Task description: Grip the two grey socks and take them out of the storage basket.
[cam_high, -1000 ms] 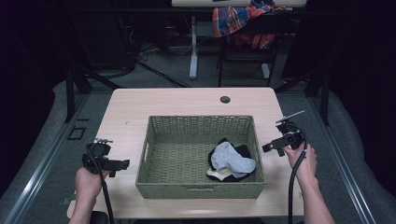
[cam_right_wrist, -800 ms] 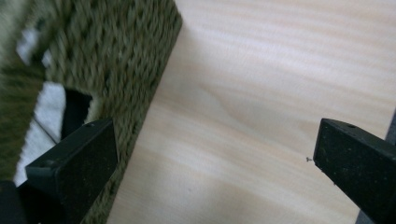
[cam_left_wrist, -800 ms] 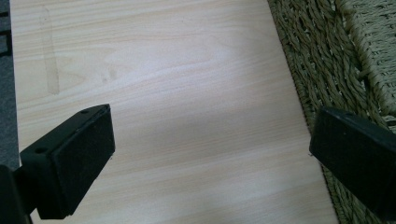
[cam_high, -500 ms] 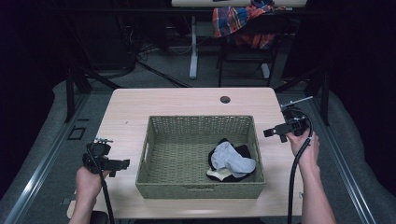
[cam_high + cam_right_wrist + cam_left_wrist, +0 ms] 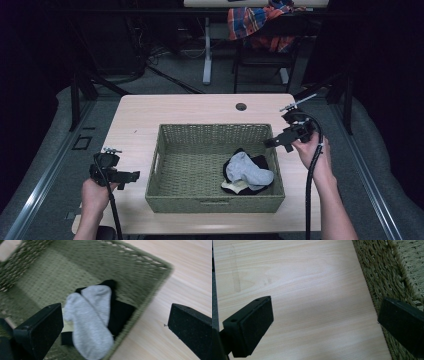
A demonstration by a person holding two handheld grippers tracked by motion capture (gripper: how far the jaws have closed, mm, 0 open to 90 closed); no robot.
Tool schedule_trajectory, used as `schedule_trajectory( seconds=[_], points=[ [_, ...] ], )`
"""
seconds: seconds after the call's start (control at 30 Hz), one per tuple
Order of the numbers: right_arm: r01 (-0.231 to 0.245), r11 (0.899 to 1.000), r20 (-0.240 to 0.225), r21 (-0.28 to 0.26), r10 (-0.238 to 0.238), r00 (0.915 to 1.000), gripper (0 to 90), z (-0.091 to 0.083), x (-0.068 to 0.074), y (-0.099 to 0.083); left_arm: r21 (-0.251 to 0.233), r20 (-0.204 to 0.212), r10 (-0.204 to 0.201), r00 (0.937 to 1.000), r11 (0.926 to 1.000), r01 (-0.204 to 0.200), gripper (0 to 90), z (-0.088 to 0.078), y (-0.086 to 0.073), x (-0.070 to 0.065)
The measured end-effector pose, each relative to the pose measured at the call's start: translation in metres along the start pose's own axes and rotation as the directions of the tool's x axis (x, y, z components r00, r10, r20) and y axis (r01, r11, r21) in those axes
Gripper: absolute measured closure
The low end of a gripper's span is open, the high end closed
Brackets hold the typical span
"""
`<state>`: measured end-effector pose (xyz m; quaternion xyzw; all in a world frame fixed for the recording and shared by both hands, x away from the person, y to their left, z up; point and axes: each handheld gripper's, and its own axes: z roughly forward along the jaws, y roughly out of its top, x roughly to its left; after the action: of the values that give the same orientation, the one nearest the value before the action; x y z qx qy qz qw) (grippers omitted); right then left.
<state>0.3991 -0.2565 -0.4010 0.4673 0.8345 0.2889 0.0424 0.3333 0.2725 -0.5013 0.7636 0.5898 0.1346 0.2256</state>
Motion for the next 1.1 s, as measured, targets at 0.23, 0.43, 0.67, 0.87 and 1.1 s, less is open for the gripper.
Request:
schedule_trajectory(
  seconds=[0.23,0.43,0.67,0.87,1.1],
  points=[
    [0.089,0.993,-0.016,0.072,-0.089,0.9959,0.0,0.011,0.031,0.007,-0.002,0.000,0.001,1.0000,1.0000,-0.001,0.4,0.000,0.000,0.000],
    [0.128,0.984,-0.036,0.125,-0.124,0.9916,0.0,0.026,0.045,0.009,-0.002,0.000,0.001,1.0000,1.0000,-0.001,0.4,0.000,0.000,0.000],
    [0.155,0.969,-0.035,0.191,-0.151,0.9878,0.0,0.042,0.052,0.008,0.005,0.003,0.003,1.0000,1.0000,-0.003,0.4,-0.001,0.000,0.000],
    [0.150,0.964,-0.037,0.222,-0.145,0.9887,0.0,0.052,0.055,0.005,-0.001,-0.001,0.002,1.0000,1.0000,-0.002,0.4,0.000,0.000,-0.001],
    [0.173,0.946,-0.038,0.275,-0.169,0.9848,0.0,0.067,0.061,0.003,-0.003,-0.002,0.003,1.0000,1.0000,-0.003,0.4,0.000,0.000,-0.001]
  ],
)
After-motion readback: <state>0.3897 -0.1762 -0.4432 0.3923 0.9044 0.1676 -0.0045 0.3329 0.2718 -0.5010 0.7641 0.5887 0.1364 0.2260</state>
